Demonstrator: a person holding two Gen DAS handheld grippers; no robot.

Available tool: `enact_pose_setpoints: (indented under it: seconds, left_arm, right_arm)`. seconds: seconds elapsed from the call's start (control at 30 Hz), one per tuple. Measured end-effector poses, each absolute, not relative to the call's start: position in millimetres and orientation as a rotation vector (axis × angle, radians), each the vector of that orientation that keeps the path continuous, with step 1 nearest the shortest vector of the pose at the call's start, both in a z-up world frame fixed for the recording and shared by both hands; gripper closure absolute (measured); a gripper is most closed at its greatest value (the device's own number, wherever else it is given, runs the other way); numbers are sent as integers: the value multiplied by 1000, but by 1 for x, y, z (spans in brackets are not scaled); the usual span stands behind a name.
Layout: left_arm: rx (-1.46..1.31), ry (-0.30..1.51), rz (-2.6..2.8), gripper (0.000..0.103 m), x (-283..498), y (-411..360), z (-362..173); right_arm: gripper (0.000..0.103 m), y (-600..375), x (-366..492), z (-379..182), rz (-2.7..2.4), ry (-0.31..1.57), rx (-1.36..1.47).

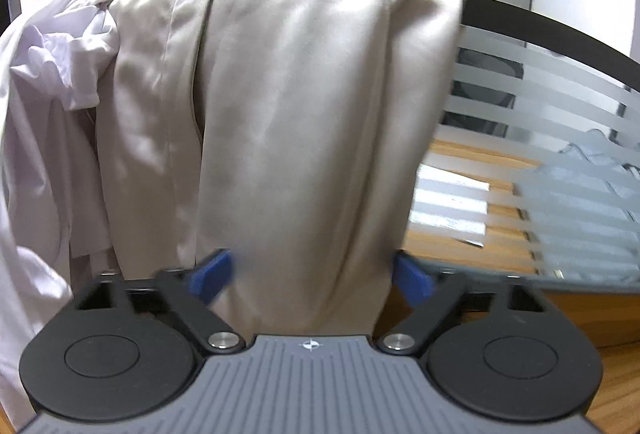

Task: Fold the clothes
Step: 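Reach the right tool to the beige satin shirt and grasp it, then pull the beige shirt off the chair onto the desk with the right tool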

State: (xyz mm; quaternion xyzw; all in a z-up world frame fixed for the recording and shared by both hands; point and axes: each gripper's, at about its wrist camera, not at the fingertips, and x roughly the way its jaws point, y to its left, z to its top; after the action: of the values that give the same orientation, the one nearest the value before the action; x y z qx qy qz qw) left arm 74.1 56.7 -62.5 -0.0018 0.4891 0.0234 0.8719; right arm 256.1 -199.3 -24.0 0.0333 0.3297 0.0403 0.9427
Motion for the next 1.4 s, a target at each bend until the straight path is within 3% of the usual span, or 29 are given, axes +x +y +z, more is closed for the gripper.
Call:
enact_pose_setpoints:
  seconds: [0.03, 0.07, 0.1, 0.13, 0.63, 1.4]
  left_arm:
    - [-3, 1022, 48, 0, 74, 57, -63]
    - [-3, 1021, 46, 0, 73, 58, -63]
    - [-3, 1019, 44, 0, 73, 58, -63]
    - [-3, 1018, 43, 0, 72, 58, -63]
    - [33, 978, -45, 0, 53, 45, -54]
    - [160, 926, -104, 0, 39, 27, -57]
  right_arm:
    - [53, -200, 258, -24, 89, 671, 65]
    - [66, -200, 259, -24, 95, 673, 64]
    - [88, -201, 260, -24, 101, 676, 65]
    - [97, -203, 260, -23, 105, 676, 71]
    - [100, -224, 145, 4, 177, 685, 143]
    - [100, -298, -51, -90, -55, 984, 114]
